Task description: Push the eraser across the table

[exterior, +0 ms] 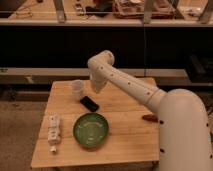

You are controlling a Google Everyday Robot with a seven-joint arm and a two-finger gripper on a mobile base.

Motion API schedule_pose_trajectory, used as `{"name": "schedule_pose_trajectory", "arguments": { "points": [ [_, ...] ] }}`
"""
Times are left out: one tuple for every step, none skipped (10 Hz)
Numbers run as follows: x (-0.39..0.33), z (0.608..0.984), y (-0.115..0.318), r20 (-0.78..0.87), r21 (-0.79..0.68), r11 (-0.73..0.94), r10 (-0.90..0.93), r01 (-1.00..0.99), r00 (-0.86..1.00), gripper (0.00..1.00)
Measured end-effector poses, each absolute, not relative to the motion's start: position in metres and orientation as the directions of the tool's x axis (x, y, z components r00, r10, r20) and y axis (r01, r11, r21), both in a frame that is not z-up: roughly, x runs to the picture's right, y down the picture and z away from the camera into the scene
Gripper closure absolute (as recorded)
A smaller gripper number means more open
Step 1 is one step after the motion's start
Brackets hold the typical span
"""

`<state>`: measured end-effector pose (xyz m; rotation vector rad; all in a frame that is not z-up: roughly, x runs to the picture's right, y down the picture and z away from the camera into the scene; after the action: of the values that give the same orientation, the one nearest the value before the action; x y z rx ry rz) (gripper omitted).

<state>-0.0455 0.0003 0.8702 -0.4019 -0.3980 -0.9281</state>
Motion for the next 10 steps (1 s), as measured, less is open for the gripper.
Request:
{"name": "schedule_pose_trajectory", "arguments": {
  "points": [
    [-0.044, 0.870, 0.000, 0.492, -0.161, 0.538, -0.683, 0.827, 0.540, 0.95],
    [-0.044, 0.870, 0.000, 0.492, -0.161, 0.538, -0.683, 0.827, 0.540, 0.95],
    [-0.045, 0.870, 0.000, 0.493, -0.160, 0.538, -0.683, 0.828, 0.539, 0.95],
    [-0.046, 0.870, 0.000, 0.493, -0.161, 0.539, -0.682, 0.827, 0.541, 0.95],
    [-0.046, 0.872, 0.002, 0.491, -0.173, 0.546, -0.673, 0.819, 0.553, 0.95],
    [-0.044, 0.879, 0.009, 0.485, -0.204, 0.558, -0.656, 0.804, 0.578, 0.95],
    [-0.044, 0.887, 0.015, 0.479, -0.224, 0.566, -0.645, 0.794, 0.595, 0.95],
    [-0.049, 0.900, 0.024, 0.475, -0.248, 0.579, -0.626, 0.776, 0.619, 0.95],
    [-0.049, 0.909, 0.028, 0.467, -0.261, 0.591, -0.615, 0.763, 0.636, 0.95],
    [-0.050, 0.919, 0.029, 0.461, -0.264, 0.607, -0.603, 0.750, 0.651, 0.95]
  ]
}}
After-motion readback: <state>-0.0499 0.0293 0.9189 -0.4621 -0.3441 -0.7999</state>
